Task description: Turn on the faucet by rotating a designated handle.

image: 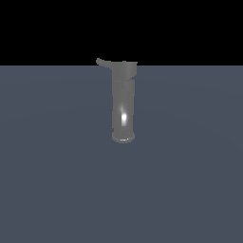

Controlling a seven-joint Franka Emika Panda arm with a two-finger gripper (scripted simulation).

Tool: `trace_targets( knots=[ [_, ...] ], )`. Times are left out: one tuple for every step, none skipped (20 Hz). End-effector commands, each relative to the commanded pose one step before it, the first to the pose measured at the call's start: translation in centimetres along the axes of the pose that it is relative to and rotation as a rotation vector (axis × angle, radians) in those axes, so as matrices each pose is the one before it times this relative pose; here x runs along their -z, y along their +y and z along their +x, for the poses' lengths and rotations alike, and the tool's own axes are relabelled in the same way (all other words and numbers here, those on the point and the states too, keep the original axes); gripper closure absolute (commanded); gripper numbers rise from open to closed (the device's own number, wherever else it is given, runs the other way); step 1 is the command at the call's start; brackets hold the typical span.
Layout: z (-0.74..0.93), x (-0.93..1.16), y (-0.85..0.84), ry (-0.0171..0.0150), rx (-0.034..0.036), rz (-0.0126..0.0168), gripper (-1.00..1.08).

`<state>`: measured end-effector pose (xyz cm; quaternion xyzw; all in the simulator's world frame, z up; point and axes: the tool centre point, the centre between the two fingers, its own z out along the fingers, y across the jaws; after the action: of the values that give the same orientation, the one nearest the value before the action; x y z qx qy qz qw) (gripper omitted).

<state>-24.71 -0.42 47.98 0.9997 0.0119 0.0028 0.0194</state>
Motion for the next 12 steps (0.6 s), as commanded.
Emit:
trace_targets(
  knots=[
    [0.0,0.0,0.001,0.0,0.0,0.0,1.08],
    [0.01,0.005,0.008,-0.00032,-0.00099,0.00059,1.08],
    [0.032,0.011,0.04,-0.00101,-0.00311,0.00191,1.08],
    [0.051,0.02,0.059,-0.00162,-0.00492,0.00307,1.08],
    [0.069,0.029,0.085,-0.00228,-0.00681,0.00436,1.08],
    [0.08,0.037,0.108,-0.00289,-0.00829,0.00555,1.08],
    [0.064,0.034,0.102,-0.00264,-0.00709,0.00512,1.08],
    [0.038,0.028,0.08,-0.00208,-0.00502,0.00409,1.08],
    [0.014,0.021,0.063,-0.00154,-0.00302,0.00308,1.08],
    [-0.012,0.014,0.034,-0.00087,-0.00089,0.00179,1.08],
    [-0.023,0.003,0.013,-0.00015,0.00058,0.00035,1.08],
    [-0.003,-0.005,-0.011,0.00022,0.00085,-0.00043,1.08]
  ],
)
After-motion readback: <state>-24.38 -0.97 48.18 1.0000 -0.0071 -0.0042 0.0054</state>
